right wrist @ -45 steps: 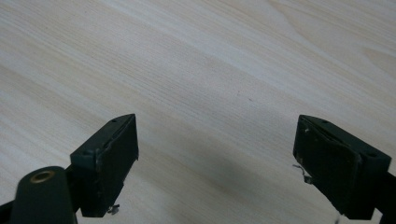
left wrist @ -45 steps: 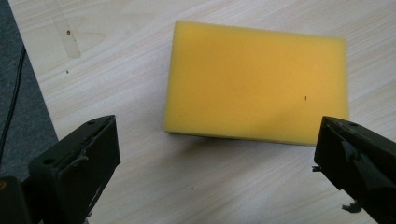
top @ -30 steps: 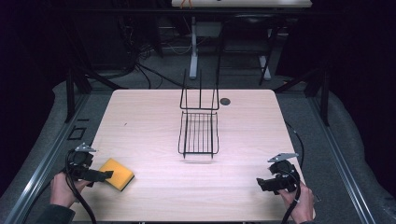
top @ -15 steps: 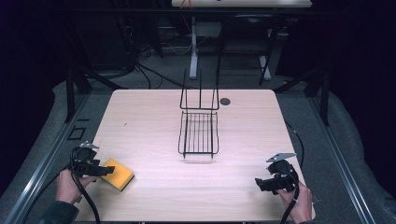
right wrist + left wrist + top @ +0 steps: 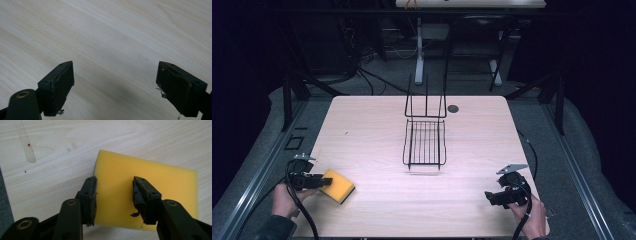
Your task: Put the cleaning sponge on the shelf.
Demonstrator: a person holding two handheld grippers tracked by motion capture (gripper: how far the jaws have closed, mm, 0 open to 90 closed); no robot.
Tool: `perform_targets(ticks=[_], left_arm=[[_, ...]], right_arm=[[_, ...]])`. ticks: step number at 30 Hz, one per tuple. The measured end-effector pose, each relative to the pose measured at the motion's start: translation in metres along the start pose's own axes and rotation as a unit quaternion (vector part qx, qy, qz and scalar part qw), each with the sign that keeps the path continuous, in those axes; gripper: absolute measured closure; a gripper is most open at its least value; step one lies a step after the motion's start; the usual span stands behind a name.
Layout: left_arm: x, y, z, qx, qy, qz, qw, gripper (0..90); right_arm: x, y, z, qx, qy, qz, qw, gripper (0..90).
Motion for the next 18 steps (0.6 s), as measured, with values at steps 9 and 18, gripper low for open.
perform_targets(ticks=[9,18], left_arm=[[0.0003,-0.0013,0.0011,-0.002,0.003,0.006,1.0000,67.5],[0.0006,-0.0034,0.0004,-0.002,0.010,0.010,0.9999,76.0]], right_arm=[[-0.0001,-0.0014,-0.0028,-0.001,-0.001,-0.006,1.0000,14.4],[-0.0001,-0.0010,-0.0021,0.000,-0.002,-0.007,1.0000,14.4]])
Point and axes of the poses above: each handheld gripper's, and its own axes: z roughly forward along the jaws, x roughly out of its top, y roughly to its right, the point moved 2 cm from there along z, roughly forward along the jaws, and after that the axes turned 2 degrees about -y, right-handed, at the moved point
